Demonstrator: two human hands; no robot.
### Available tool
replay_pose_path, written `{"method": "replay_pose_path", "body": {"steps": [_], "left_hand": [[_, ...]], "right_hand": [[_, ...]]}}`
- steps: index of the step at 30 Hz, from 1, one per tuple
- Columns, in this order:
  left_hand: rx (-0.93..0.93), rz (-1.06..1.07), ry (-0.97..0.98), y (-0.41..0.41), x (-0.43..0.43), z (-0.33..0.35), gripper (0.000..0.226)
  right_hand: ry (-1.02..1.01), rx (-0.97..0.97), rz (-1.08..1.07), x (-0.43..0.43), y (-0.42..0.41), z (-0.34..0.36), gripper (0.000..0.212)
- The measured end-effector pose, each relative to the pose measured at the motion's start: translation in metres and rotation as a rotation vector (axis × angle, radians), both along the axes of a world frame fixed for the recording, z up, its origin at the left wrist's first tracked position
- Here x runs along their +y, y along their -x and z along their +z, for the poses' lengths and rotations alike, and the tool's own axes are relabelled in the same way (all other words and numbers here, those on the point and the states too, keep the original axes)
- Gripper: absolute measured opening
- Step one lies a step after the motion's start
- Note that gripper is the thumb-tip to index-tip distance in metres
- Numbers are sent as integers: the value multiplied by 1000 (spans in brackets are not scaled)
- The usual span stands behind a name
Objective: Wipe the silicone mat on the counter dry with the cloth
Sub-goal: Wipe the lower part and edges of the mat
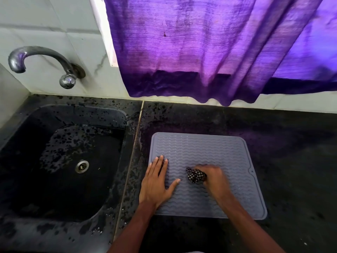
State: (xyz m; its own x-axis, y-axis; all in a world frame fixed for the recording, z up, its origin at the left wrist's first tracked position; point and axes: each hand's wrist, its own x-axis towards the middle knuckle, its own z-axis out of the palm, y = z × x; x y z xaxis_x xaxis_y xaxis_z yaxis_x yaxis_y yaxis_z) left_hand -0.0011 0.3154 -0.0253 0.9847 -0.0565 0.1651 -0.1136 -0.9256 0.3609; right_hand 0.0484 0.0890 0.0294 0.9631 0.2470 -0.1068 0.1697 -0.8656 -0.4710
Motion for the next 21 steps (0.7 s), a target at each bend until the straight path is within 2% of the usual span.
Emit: {"method": "replay_pose_path", "body": {"steps": [3, 7, 14, 18, 21], "left_hand": [[-4, -2, -9, 0, 1, -1, 87], [-14, 2, -10, -1, 1, -2, 85], [-47, 7, -9, -1, 1, -2, 83], [-54, 11, -12, -1, 0, -2, 83], [-62, 14, -8, -1, 0, -2, 82]], "right_hand": [[-7, 8, 21, -4, -8, 5, 62], [-27, -45, -1, -23, -13, 6, 71], [-58, 9, 11, -41, -14, 12, 55], [-70, -40, -47, -58, -17, 20, 48], [-34, -72, -39, -69, -12, 15, 53]]}}
